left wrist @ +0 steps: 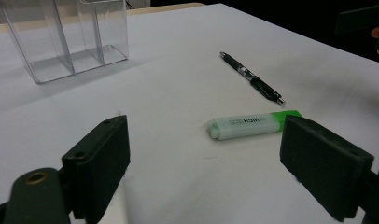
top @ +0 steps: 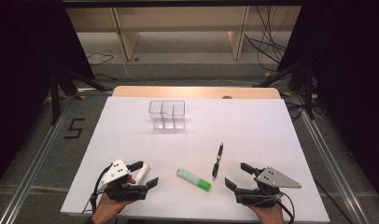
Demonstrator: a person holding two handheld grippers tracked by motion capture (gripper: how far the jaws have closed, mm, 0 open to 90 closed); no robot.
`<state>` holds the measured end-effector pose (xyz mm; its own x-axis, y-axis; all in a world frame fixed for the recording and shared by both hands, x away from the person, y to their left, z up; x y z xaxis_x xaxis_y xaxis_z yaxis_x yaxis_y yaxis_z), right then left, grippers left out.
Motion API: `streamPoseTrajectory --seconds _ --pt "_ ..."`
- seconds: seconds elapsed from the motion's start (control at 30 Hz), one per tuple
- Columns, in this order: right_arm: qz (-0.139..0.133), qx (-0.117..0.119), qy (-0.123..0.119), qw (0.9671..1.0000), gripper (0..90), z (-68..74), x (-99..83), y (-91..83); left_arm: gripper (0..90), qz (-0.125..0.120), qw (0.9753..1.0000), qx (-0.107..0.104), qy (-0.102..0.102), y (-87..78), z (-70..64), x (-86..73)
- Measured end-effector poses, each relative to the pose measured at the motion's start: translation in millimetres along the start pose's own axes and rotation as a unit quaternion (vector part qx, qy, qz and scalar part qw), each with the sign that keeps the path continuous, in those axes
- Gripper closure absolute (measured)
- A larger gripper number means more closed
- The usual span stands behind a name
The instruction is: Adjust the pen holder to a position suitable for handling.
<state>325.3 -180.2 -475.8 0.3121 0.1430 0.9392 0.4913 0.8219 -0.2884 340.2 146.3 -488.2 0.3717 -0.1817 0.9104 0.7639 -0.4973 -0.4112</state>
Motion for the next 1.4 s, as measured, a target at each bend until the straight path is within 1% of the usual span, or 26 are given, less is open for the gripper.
streamPoseTrajectory --seconds 0.2,0.4,0.43,0.53,0.57,0.6,0.67,0.7,0.73,0.77,0.8,0.87,0.93,1.0,1.03,1.07,1.1,1.13,1.17,1.2,1.23,1.27,1.3,1.33,1.37,1.4 --pt "0.001 -0.003 -0.002 1.0 21.5 -1.0 -0.2 0.0 15.7 -0.001 1.0 0.002 0.0 0.7 0.8 0.8" --pt "0.0 -0.004 0.001 1.0 21.6 -2.7 -0.5 0.4 15.7 -0.002 1.0 0.004 -0.005 3.3 2.0 3.2" --pt "0.0 -0.004 0.001 1.0 21.6 -3.1 -0.6 0.2 15.7 -0.001 0.9999 0.003 -0.012 5.0 2.9 4.7" --pt "0.0 -0.005 0.001 1.0 21.7 -4.3 -1.2 -0.2 15.7 0.0 0.9999 0.003 -0.013 6.5 4.2 6.6" --pt "-0.001 -0.005 0.004 1.0 21.8 -4.9 -1.9 -1.3 15.7 0.001 0.9998 0.003 -0.019 8.1 4.4 8.1" --pt "-0.001 -0.005 0.004 1.0 21.9 -5.1 -1.7 -1.7 15.8 0.001 0.9998 0.003 -0.019 8.1 4.4 8.1" --pt "-0.003 -0.006 0.006 1.0 21.9 -5.5 -1.2 -1.4 15.7 0.004 0.9998 0.008 -0.018 10.0 5.3 10.3" --pt "-0.003 -0.006 0.006 1.0 21.9 -5.5 -1.2 -1.4 15.7 0.006 0.9998 0.012 -0.015 10.9 5.9 11.9" --pt "-0.003 -0.007 0.005 1.0 21.9 -5.9 -0.6 0.3 15.7 0.007 0.9997 0.021 -0.012 12.7 9.1 16.4" --pt "-0.001 -0.007 0.006 1.0 22.0 -5.3 -0.5 0.6 15.7 0.007 0.9997 0.021 -0.012 12.7 9.1 16.4" --pt "-0.001 -0.007 0.006 1.0 22.0 -5.3 -0.5 0.6 15.7 0.005 0.9996 0.022 -0.016 14.0 11.0 19.2" --pt "0.001 -0.008 -0.002 1.0 22.0 -3.9 0.8 1.7 15.8 0.006 0.9994 0.025 -0.022 16.5 15.9 25.0" --pt "0.001 -0.01 -0.003 0.9999 22.0 -3.5 1.2 2.4 15.8 0.008 0.999 0.036 -0.028 22.7 24.5 34.0" --pt "0.002 -0.011 -0.005 0.9999 22.0 -4.0 1.1 3.0 15.8 0.01 0.9987 0.044 -0.023 27.6 30.3 39.5" --pt "0.002 -0.011 -0.005 0.9999 22.0 -4.0 1.1 3.0 15.8 0.01 0.9987 0.044 -0.023 27.6 30.3 39.5" --pt "0.003 -0.012 -0.005 0.9999 22.0 -4.7 1.0 3.4 15.8 0.011 0.9985 0.048 -0.024 30.3 33.2 42.1" --pt "0.002 -0.012 -0.005 0.9999 22.0 -5.0 0.9 3.4 15.8 0.012 0.998 0.056 -0.025 35.7 40.1 47.1" --pt "0.002 -0.012 -0.005 0.9999 22.0 -5.0 0.9 3.4 15.9 0.012 0.998 0.056 -0.025 35.7 40.1 47.1" --pt "0.004 -0.012 -0.006 0.9999 22.0 -5.3 0.5 3.0 15.9 0.012 0.9975 0.062 -0.029 38.6 43.5 49.3" --pt "0.003 -0.012 -0.003 0.9999 22.0 -5.9 0.2 2.7 16.1 0.018 0.9966 0.075 -0.031 44.9 51.1 52.6" --pt "0.003 -0.012 -0.003 0.9999 22.0 -5.9 0.2 2.7 16.1 0.018 0.9966 0.075 -0.031 44.9 51.1 52.6" --pt "0.001 -0.013 -0.004 0.9999 22.0 -5.6 0.5 2.1 16.2 0.022 0.996 0.08 -0.032 48.1 54.7 53.8" --pt "0.0 -0.012 -0.005 0.9999 21.9 -4.9 0.8 2.0 16.2 0.029 0.9953 0.087 -0.032 51.1 58.4 54.5" --pt "0.001 -0.011 -0.006 0.9999 21.8 -4.5 0.8 1.6 16.2 0.045 0.9939 0.096 -0.03 57.1 66.4 55.6" --pt "0.001 -0.01 -0.006 0.9999 21.6 -4.2 0.9 1.6 16.2 0.045 0.9939 0.096 -0.03 57.1 66.4 55.6" --pt "0.001 -0.011 -0.005 0.9999 21.6 -4.0 0.8 1.7 16.2 0.048 0.9927 0.105 -0.036 62.3 75.2 58.2"
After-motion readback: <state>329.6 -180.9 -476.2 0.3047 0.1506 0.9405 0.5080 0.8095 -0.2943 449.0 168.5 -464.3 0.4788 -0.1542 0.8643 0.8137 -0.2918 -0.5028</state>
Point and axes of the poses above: each handheld gripper's, and its own axes: y roughly forward along the jaws, x roughly out of its top, z roughly to its left, the point moved 7 cm from there along y, roughly forward along the jaws, and after that the axes turned 14 degrees about x, right-handed, at the moved point
